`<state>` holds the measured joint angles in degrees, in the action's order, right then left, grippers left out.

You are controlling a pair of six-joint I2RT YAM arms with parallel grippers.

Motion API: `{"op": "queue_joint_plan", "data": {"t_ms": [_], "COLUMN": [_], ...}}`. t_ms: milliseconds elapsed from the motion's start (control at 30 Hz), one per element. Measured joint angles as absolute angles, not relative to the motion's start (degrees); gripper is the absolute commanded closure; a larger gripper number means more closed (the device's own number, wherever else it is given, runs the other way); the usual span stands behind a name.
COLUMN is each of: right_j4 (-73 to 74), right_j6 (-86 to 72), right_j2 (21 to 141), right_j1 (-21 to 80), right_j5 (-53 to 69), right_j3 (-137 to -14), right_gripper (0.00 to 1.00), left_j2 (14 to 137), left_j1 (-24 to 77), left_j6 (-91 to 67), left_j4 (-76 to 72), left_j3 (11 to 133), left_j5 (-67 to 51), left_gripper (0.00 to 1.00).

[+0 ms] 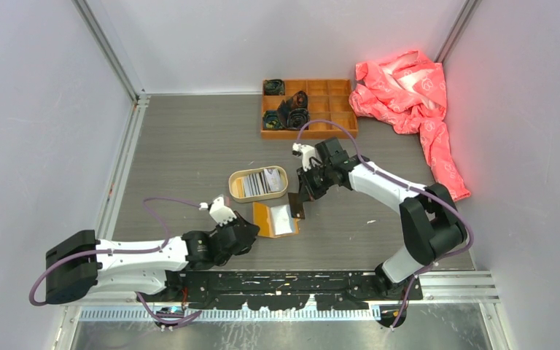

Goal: Put the credit cards into the card holder
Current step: Open the card holder at the center of the board.

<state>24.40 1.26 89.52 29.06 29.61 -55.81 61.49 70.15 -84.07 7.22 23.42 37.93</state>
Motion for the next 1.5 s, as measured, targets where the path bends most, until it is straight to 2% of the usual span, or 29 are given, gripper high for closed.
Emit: {"op": "queue_joint_plan", "data": {"t_ms": [533, 833, 1000, 1233, 1500], "right_j4": [19.31, 21.43, 22.87, 19.66, 17.58], "right_j6": [-6.02, -4.08, -2.22, -1.61, -3.2], "right_j2": [93.17, 92.97, 88.66, 77.78, 80.95], "right_j1": [27.27, 27.27, 27.09, 26.65, 26.65], "right_j5": [43.16, 38.35, 38.3, 47.59, 50.17], "right_j3": [-55.29, -55.4, -55.4, -55.27, -54.3], "right_gripper": [0.99, 0.99, 0.99, 0.99, 0.99], "left_j2": [64.47, 65.43, 63.22, 61.87, 67.2], "left_j1": [70.46, 70.46, 70.48, 70.78, 72.4], "left_j6": [-82.87, -81.62, -80.42, -76.84, -74.72], "left_j4": [3.51, 1.08, 1.48, 5.87, 8.69], "left_j3": [23.42, 22.31, 21.89, 24.8, 32.03], "left_j5": [37.36, 36.32, 36.14, 35.97, 36.14], "left_gripper": [1.0, 1.0, 1.0, 1.0, 1.0]}}
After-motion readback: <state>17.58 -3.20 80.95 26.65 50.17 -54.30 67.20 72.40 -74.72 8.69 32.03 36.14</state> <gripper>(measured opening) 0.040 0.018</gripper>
